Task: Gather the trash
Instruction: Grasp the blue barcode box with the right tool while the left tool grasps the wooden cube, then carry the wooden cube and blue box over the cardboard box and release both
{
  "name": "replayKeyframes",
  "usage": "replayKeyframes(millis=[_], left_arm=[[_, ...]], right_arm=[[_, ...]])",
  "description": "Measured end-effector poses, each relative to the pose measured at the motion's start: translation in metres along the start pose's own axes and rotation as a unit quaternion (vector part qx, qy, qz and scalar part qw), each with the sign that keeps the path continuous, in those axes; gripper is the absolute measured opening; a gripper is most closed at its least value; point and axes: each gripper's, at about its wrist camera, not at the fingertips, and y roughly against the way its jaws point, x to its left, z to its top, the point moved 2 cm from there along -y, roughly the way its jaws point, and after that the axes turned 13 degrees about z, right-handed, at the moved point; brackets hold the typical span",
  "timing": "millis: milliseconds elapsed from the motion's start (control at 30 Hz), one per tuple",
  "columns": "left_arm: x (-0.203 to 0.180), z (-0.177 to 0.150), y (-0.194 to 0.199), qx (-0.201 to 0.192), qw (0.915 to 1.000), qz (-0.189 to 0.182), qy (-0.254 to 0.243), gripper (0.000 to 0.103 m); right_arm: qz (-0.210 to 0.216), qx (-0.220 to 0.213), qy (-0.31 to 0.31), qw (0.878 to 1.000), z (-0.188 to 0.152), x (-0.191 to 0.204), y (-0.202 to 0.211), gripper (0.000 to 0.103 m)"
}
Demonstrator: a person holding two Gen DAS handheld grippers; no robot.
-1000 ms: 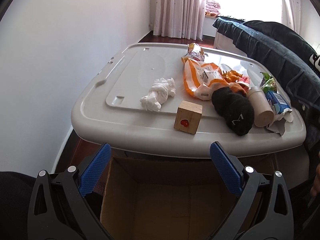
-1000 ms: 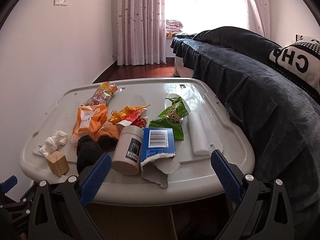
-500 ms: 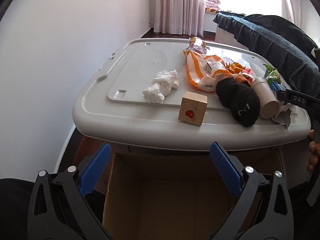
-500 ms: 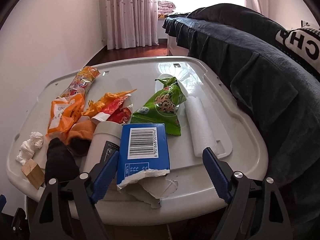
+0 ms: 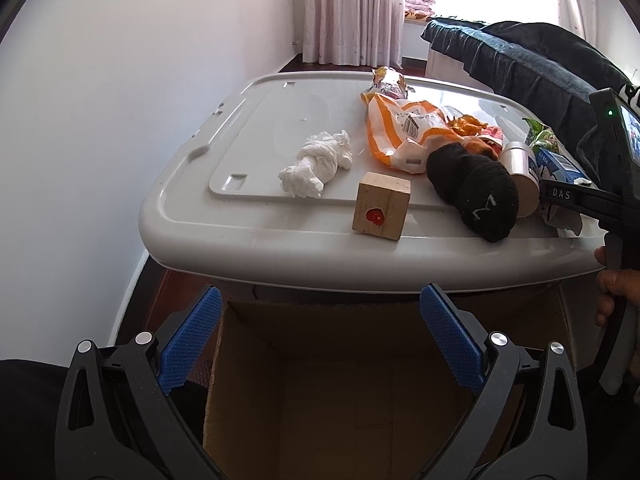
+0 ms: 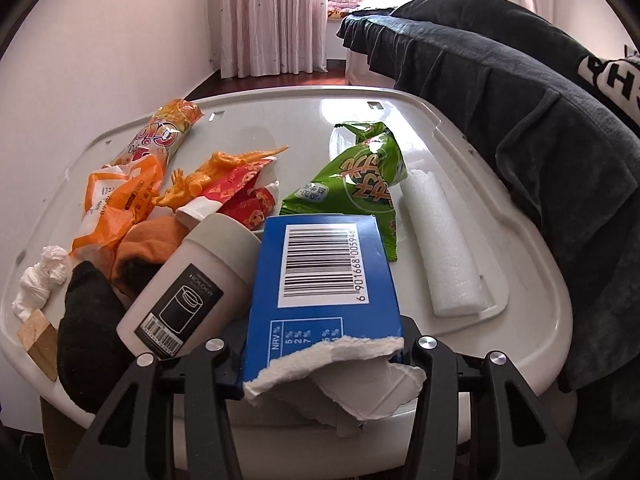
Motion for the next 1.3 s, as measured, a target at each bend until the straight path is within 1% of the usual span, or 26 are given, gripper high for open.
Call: replayKeyframes(millis=[100,200,233,300,367,433,467,533,600,667,833,900,967,1033,1100,1133,1167,1200,1233,1267,1300], left_arm=[[0.003,-0.001,0.0,-0.002,0.9999,-0.008,0.007,0.097],[0.004,-0.004,-0.003,0.0,0.9995,-0.029,0.01,0.097],[0.003,-0.006,-0.005,0.007,0.9992,-0.04,0.006,0.097],[0.001,-0.01,-0.008,0.016,0.999,-0.042,-0.002,0.097],[0.0,-0.011,-0.008,0.018,0.9989,-0.044,-0.002,0.097],[0.0,-0.007,-0.003,0.005,0.9991,-0.042,0.005,0.097],[-0.002,-0.002,0.0,-0.007,0.9991,-0.041,0.009,0.097],[-0.009,0.011,0.003,-0.025,0.9983,-0.053,0.004,0.097],[-0.019,0.024,0.0,-0.039,0.9971,-0.065,-0.006,0.097],[-0.029,0.033,-0.007,-0.043,0.996,-0.076,-0.014,0.097],[-0.044,0.044,-0.033,-0.031,0.991,-0.127,-0.027,0.097],[-0.045,0.044,-0.042,-0.031,0.9903,-0.132,-0.029,0.097],[-0.045,0.044,-0.048,-0.038,0.9905,-0.129,-0.027,0.096],[-0.046,0.044,-0.055,-0.035,0.9913,-0.124,-0.027,0.095],[-0.049,0.044,-0.059,-0.035,0.9909,-0.126,-0.031,0.094],[-0.051,0.042,-0.061,-0.037,0.9912,-0.122,-0.037,0.09],[-0.053,0.041,-0.062,-0.039,0.9915,-0.117,-0.043,0.073],[-0.056,0.038,-0.063,-0.042,0.9922,-0.104,-0.054,0.073],[-0.06,0.036,-0.06,-0.057,0.9923,-0.087,-0.068,0.071],[-0.062,0.034,-0.058,-0.068,0.9916,-0.084,-0.072,0.066],[-0.063,0.033,-0.056,-0.074,0.9913,-0.078,-0.076,0.058]], right_arm=[[0.005,-0.007,-0.002,1.0,-0.002,-0.001,0.001,0.047],[0.007,-0.01,-0.009,1.0,0.0,-0.005,0.008,0.046],[0.007,-0.016,-0.013,1.0,0.0,-0.007,0.014,0.046],[0.004,-0.034,-0.019,0.999,0.001,-0.011,0.032,0.046],[0.025,-0.056,-0.036,0.997,0.0,-0.016,0.058,0.046],[0.054,-0.074,-0.048,0.995,-0.004,-0.019,0.082,0.046],[0.059,-0.079,-0.045,0.994,-0.006,-0.018,0.087,0.047],[0.063,-0.087,-0.027,0.994,-0.014,-0.012,0.098,0.047],[0.064,-0.087,-0.015,0.994,-0.018,-0.008,0.098,0.047],[0.068,-0.084,-0.011,0.994,-0.021,-0.006,0.096,0.047],[0.07,-0.082,-0.026,0.994,-0.021,-0.012,0.094,0.047],[0.074,-0.083,-0.036,0.993,-0.02,-0.015,0.093,0.047],[0.077,-0.079,-0.045,0.993,-0.019,-0.016,0.091,0.047],[0.08,-0.074,-0.049,0.993,-0.019,-0.015,0.087,0.047],[0.083,-0.07,-0.05,0.993,-0.019,-0.013,0.085,0.047],[0.083,-0.07,-0.049,0.993,-0.019,-0.012,0.084,0.047],[0.082,-0.069,-0.047,0.993,-0.019,-0.011,0.084,0.047],[0.081,-0.068,-0.044,0.993,-0.019,-0.01,0.083,0.047],[0.08,-0.068,-0.042,0.994,-0.019,-0.009,0.082,0.047],[0.079,-0.067,-0.04,0.994,-0.02,-0.008,0.082,0.047],[0.078,-0.065,-0.039,0.994,-0.02,-0.007,0.08,0.047]])
